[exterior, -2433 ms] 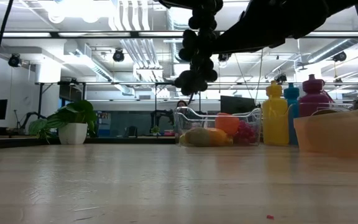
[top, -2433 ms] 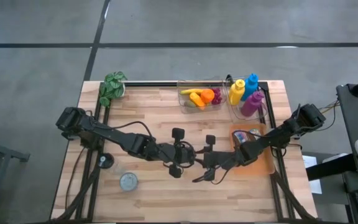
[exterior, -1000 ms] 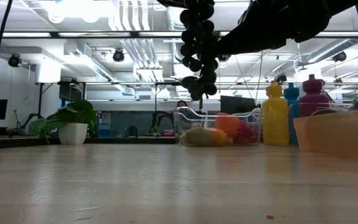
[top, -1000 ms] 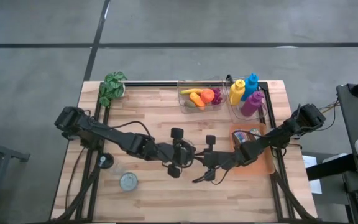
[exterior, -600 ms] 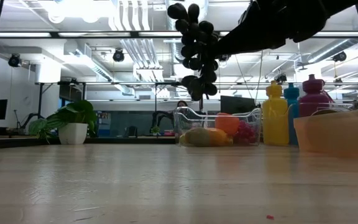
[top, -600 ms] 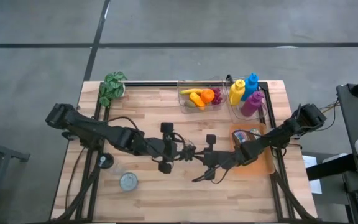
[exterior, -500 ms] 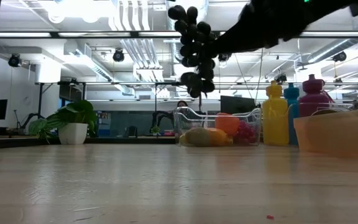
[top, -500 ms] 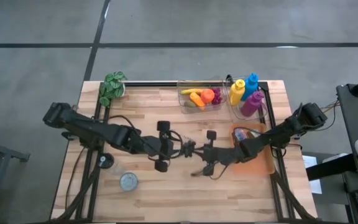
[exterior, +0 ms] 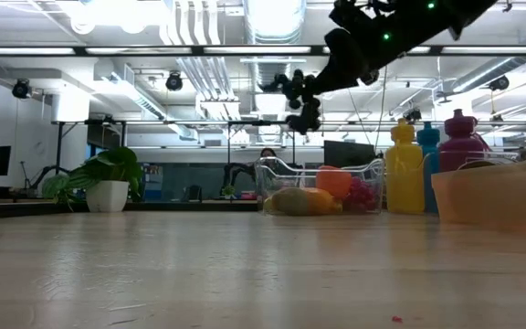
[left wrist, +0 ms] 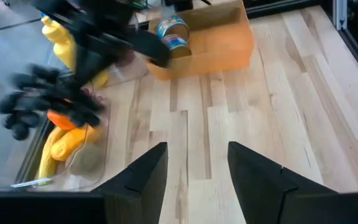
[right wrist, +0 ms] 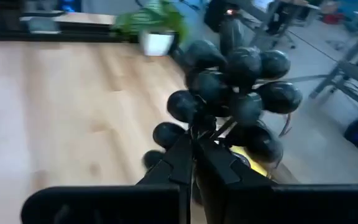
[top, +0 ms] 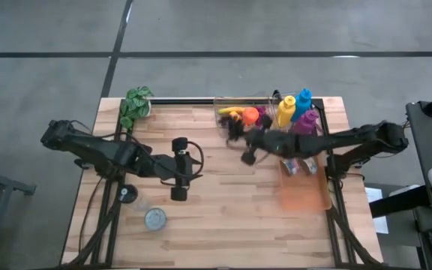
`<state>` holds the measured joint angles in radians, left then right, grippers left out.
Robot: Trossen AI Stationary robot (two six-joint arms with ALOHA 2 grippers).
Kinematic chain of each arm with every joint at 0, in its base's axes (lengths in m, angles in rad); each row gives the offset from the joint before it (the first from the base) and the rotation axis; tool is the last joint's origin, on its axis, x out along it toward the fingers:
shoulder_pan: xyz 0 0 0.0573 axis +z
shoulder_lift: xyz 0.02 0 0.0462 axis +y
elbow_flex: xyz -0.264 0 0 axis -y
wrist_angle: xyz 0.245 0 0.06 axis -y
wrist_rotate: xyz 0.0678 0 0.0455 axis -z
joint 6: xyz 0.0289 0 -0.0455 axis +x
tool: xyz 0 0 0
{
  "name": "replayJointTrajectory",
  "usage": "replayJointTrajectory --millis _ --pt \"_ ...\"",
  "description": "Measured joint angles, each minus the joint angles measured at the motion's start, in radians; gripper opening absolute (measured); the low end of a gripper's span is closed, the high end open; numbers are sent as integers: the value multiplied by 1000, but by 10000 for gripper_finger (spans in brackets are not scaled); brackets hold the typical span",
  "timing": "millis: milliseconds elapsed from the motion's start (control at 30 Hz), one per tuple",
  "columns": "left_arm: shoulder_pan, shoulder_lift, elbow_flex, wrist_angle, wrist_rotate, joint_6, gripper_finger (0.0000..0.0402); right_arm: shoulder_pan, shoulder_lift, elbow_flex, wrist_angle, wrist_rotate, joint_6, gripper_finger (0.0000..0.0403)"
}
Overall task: Pick & Place Food Item
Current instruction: Put the black grapes into the left transparent bin
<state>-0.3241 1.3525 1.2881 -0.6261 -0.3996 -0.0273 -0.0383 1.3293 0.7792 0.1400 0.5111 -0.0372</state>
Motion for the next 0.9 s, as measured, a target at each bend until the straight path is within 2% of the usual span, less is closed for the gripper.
replayJointTrajectory --millis 200,433,567,900 --pt "0 3 -1 -11 0 9 164 -198 -60 17 -25 -28 -62 8" --pt "0 3 -1 -8 1 26 165 -362 19 44 -22 -241 -98 8" --pt "0 3 -2 -8 0 27 163 -398 122 90 -25 -262 -98 8" --pt "0 4 -2 -25 0 26 162 -402 372 273 -43 -277 -120 8"
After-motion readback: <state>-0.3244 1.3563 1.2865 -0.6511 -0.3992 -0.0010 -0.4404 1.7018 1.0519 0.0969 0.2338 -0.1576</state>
